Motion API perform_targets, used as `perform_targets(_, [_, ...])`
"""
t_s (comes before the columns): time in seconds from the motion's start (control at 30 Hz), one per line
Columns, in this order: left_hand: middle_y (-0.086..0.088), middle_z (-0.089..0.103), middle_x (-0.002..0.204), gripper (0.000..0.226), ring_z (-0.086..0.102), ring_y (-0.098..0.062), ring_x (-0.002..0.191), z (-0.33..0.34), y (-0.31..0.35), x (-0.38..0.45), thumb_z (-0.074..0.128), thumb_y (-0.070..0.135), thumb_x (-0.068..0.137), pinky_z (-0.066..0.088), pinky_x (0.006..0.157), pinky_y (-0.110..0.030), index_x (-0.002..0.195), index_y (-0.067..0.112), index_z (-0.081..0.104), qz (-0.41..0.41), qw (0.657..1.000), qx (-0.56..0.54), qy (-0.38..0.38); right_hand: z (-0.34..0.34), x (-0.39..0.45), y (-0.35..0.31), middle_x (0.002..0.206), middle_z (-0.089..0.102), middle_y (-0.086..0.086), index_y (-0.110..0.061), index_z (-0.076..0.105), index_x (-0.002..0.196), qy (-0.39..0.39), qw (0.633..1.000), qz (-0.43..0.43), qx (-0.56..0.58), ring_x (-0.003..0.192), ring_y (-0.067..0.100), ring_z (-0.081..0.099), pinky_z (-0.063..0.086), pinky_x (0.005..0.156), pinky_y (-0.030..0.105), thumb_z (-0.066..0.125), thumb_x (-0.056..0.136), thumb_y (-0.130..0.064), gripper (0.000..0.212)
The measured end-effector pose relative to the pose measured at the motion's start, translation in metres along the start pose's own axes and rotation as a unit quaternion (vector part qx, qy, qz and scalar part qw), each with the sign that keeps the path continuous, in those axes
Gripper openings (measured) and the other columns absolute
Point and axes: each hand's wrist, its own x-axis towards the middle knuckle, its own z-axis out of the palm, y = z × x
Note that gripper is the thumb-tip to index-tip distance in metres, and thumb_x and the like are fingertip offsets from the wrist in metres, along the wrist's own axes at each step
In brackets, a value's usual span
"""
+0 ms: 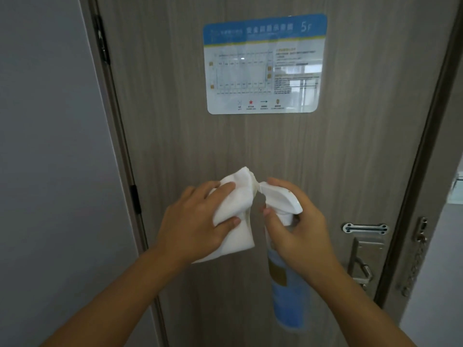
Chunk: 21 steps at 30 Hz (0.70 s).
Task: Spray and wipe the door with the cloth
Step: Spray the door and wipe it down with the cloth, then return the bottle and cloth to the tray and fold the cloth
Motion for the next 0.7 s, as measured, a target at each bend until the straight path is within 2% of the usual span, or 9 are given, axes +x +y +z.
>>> perform_targets(0.13, [0.005, 0.055, 0.145, 0.073, 0.057, -0.024, 0.119, -0.019, -0.014, -0.008, 0.051, 0.072, 0.086, 0.054, 0.088, -0.043, 0.149, 0.035, 0.044, -0.018, 1.000, 0.012, -0.003, 0.018, 0.001, -0.006, 0.118, 0.069, -0.021, -0.020, 0.060, 0.133, -0.004, 1.000, -0.004, 0.017, 0.112, 0.003, 0.066, 0.055, 0.089, 0.019, 0.070, 0.092, -0.005, 0.045])
perform_targets(0.37, [0.002, 0.057, 0.143, 0.071, 0.059, -0.027, 0.117, -0.049, -0.026, -0.041, 0.052, 0.071, 0.086, 0.056, 0.087, -0.046, 0.146, 0.035, 0.041, -0.050, 0.997, 0.059, 0.008, 0.051, -0.010, -0.016, 0.117, 0.067, -0.032, -0.023, 0.061, 0.132, -0.029, 0.996, 0.006, 0.081, 0.111, -0.006, 0.064, 0.050, 0.086, 0.009, 0.071, 0.089, -0.001, 0.049])
perform_targets(0.47, [-0.001, 0.060, 0.140, 0.071, 0.061, -0.030, 0.111, -0.060, -0.025, -0.063, 0.054, 0.069, 0.085, 0.058, 0.081, -0.045, 0.145, 0.031, 0.047, -0.068, 0.992, 0.106, 0.019, 0.060, -0.020, -0.018, 0.121, 0.066, -0.030, -0.019, 0.061, 0.133, -0.054, 0.992, 0.001, 0.115, 0.114, -0.006, 0.063, 0.048, 0.088, 0.007, 0.071, 0.089, -0.001, 0.048])
perform_targets(0.6, [-0.003, 0.060, 0.138, 0.068, 0.063, -0.030, 0.102, -0.080, -0.012, -0.104, 0.056, 0.064, 0.085, 0.059, 0.064, -0.041, 0.143, 0.028, 0.055, -0.104, 0.973, 0.206, 0.009, 0.071, -0.039, -0.022, 0.125, 0.065, -0.028, -0.021, 0.061, 0.133, -0.102, 0.981, 0.002, 0.164, 0.117, -0.004, 0.062, 0.048, 0.093, 0.009, 0.070, 0.089, 0.001, 0.050])
perform_targets(0.7, [-0.002, 0.062, 0.135, 0.065, 0.064, -0.028, 0.096, -0.104, 0.006, -0.145, 0.056, 0.063, 0.085, 0.056, 0.056, -0.036, 0.141, 0.028, 0.058, -0.146, 0.952, 0.270, -0.008, 0.081, -0.059, -0.036, 0.125, 0.065, -0.030, -0.026, 0.061, 0.131, -0.162, 0.964, 0.000, 0.212, 0.117, -0.006, 0.061, 0.047, 0.095, 0.009, 0.069, 0.088, -0.009, 0.047])
